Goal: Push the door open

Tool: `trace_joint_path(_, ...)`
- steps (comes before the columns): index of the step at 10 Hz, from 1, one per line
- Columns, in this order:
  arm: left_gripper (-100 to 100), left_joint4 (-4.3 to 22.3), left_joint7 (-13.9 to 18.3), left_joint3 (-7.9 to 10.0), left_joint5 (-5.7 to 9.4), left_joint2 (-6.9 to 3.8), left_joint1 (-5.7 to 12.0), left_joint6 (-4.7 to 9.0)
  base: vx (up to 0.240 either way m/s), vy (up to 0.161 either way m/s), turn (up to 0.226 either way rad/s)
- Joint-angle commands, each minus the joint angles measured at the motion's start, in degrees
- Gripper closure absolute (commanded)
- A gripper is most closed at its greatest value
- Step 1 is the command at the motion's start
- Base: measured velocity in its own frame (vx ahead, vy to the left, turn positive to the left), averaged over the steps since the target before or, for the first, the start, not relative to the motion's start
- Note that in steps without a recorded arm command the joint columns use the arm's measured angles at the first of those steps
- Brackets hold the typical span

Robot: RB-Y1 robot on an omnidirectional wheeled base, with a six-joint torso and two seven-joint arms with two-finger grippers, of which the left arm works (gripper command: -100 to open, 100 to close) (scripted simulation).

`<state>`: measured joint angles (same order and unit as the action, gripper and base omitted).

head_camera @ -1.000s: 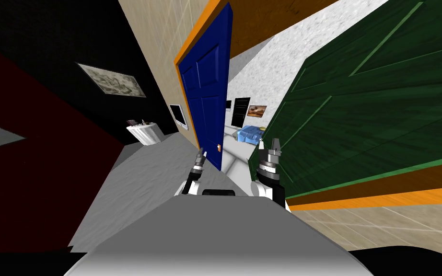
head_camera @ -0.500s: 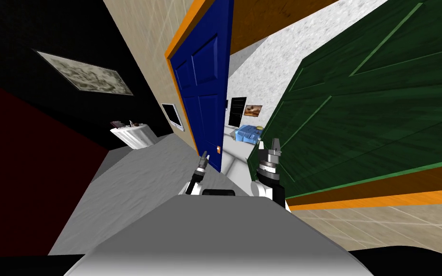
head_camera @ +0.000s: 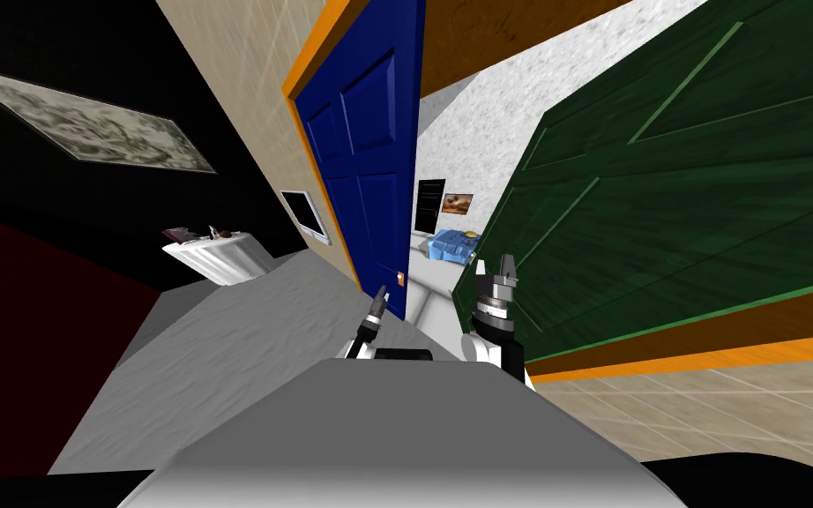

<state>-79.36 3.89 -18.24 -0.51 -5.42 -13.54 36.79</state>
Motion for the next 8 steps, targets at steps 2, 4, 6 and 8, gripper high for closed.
trace_joint_path(2, -100, 3.03, 0.09, -0.68, -0.16, -0.21, 0.9, 0.62, 0.058, 0.07, -0.067)
trace_joint_path(4, -100, 6.29, 0.11, -1.53, -0.4, -0.32, 1.68, 1.44, 0.044, 0.058, -0.089)
trace_joint_path(6, -100, 9.46, 0.13, -2.35, -0.63, -0.42, 2.44, 2.24, 0.06, 0.077, -0.127)
trace_joint_path(8, -100, 12.21, 0.15, -3.07, -0.84, -0.49, 3.1, 2.94, 0.074, 0.074, -0.098)
